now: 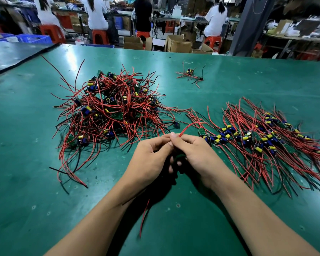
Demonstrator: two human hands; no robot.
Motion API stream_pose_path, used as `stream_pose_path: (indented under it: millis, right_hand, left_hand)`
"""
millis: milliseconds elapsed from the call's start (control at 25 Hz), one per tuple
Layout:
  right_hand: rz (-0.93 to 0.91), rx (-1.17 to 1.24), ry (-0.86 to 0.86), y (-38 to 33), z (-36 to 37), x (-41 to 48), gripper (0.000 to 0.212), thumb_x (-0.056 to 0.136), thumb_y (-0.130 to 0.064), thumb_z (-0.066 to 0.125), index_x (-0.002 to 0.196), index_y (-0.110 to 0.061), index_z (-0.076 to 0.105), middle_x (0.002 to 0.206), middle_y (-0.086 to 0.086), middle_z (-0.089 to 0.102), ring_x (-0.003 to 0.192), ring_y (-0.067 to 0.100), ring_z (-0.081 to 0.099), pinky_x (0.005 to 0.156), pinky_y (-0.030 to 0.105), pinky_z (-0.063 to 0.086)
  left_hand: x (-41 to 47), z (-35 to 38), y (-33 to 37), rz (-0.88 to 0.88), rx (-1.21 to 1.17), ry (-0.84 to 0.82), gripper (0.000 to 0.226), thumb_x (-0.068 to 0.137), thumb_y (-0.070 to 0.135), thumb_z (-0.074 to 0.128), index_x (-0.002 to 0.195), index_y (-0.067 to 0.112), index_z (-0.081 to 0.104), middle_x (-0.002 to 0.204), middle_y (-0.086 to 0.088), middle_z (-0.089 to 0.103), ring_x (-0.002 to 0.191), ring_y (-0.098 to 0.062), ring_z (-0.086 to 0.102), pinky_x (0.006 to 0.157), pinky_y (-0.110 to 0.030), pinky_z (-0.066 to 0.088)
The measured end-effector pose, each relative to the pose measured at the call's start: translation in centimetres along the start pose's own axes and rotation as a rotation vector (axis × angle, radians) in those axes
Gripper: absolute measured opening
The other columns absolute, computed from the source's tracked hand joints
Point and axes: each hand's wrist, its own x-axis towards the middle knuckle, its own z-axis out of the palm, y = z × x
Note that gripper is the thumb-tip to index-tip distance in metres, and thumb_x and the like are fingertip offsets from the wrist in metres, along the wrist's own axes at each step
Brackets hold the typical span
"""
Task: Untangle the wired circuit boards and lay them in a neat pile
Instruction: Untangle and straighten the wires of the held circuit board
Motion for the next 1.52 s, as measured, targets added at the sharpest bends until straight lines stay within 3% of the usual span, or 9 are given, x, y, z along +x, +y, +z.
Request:
stream_pose_path:
  millis: [80, 240, 440, 680, 1040, 1200, 1320, 1400, 1520]
  right_hand:
    - [0.005, 0.022, 0.048, 0.0, 0.0, 0.3, 0.036, 0.100, -0.035, 0.059, 0.100, -0.002, 0.072, 0.056, 0.012, 0.059, 0.039, 0.022, 0.056, 0.037, 0.020, 0.034]
    - [0.000, 0.065, 0.114, 0.0, 0.0, 0.7, 0.030, 0.099, -0.035, 0.062, 0.090, -0.012, 0.079, 0.059, 0.006, 0.058, 0.044, 0.018, 0.055, 0.038, 0.021, 0.037]
    - [-0.014, 0.125, 0.209, -0.1, -0.3, 1.1, 0.030, 0.098, -0.034, 0.062, 0.081, -0.015, 0.078, 0.067, -0.002, 0.065, 0.050, 0.008, 0.049, 0.041, 0.018, 0.036]
    - [-0.061, 0.312, 0.309, -1.0, -1.2, 1.3, 0.031, 0.098, -0.034, 0.062, 0.083, -0.007, 0.071, 0.067, -0.007, 0.066, 0.039, 0.004, 0.033, 0.036, 0.016, 0.025]
    - [0.073, 0.368, 0.295, -1.6, -2.4, 1.4, 0.062, 0.102, -0.043, 0.052, 0.047, -0.015, 0.060, 0.052, -0.003, 0.054, 0.031, 0.005, 0.023, 0.032, 0.016, 0.017]
    - [0.033, 0.168, 0.280, -1.2, -2.1, 1.2, 0.050, 0.100, -0.048, 0.054, 0.072, -0.010, 0.071, 0.059, -0.003, 0.062, 0.037, 0.007, 0.032, 0.037, 0.016, 0.022]
    - [0.029, 0.060, 0.081, -0.8, -1.1, 0.5, 0.035, 0.097, -0.046, 0.060, 0.091, -0.015, 0.077, 0.054, -0.004, 0.054, 0.042, 0.010, 0.044, 0.040, 0.016, 0.033]
    - [0.025, 0.055, -0.001, -0.5, -0.5, 0.3, 0.027, 0.097, -0.038, 0.063, 0.095, -0.016, 0.078, 0.053, -0.005, 0.055, 0.045, 0.012, 0.051, 0.041, 0.018, 0.040]
    - [0.009, -0.030, 0.073, -0.3, -0.5, 0.5, 0.025, 0.098, -0.036, 0.063, 0.092, -0.017, 0.079, 0.055, -0.010, 0.061, 0.049, 0.007, 0.050, 0.042, 0.018, 0.036]
  left_hand:
    - [0.1, 0.1, 0.1, -0.013, -0.008, 0.024, 0.025, 0.098, 0.005, 0.054, 0.082, 0.012, 0.072, 0.072, -0.007, 0.064, 0.042, -0.012, 0.057, 0.038, -0.020, 0.045]
    - [0.0, 0.2, 0.1, -0.020, 0.012, 0.034, 0.019, 0.098, 0.003, 0.053, 0.084, 0.000, 0.065, 0.050, 0.003, 0.060, 0.037, -0.008, 0.054, 0.037, -0.018, 0.043]
    - [-0.1, -0.2, 0.0, -0.033, 0.074, 0.018, 0.019, 0.097, 0.009, 0.057, 0.084, 0.001, 0.067, 0.049, 0.000, 0.056, 0.036, -0.013, 0.050, 0.040, -0.018, 0.040]
    - [-0.2, -0.3, -0.1, -0.048, 0.053, -0.023, 0.019, 0.097, 0.011, 0.058, 0.082, 0.006, 0.068, 0.050, -0.003, 0.054, 0.037, -0.015, 0.049, 0.040, -0.018, 0.039]
    - [0.0, -0.3, -0.3, -0.036, 0.081, -0.072, 0.019, 0.096, 0.010, 0.057, 0.082, 0.003, 0.067, 0.048, -0.002, 0.054, 0.036, -0.015, 0.049, 0.040, -0.017, 0.037]
    - [0.2, -0.5, -0.2, -0.066, 0.015, -0.009, 0.019, 0.096, 0.009, 0.059, 0.081, 0.001, 0.068, 0.048, -0.004, 0.053, 0.036, -0.016, 0.049, 0.041, -0.018, 0.040]
    - [0.2, -0.4, -0.1, -0.094, -0.035, 0.015, 0.018, 0.096, 0.010, 0.058, 0.083, 0.001, 0.068, 0.049, -0.005, 0.055, 0.036, -0.017, 0.050, 0.040, -0.019, 0.042]
    - [0.1, -0.3, 0.0, -0.101, -0.046, 0.013, 0.018, 0.096, 0.009, 0.058, 0.087, -0.003, 0.068, 0.048, -0.005, 0.056, 0.035, -0.015, 0.051, 0.039, -0.019, 0.042]
    - [0.2, -0.3, 0.1, -0.100, -0.047, -0.007, 0.017, 0.096, 0.007, 0.058, 0.088, -0.004, 0.068, 0.046, -0.004, 0.054, 0.033, -0.013, 0.048, 0.037, -0.018, 0.040]
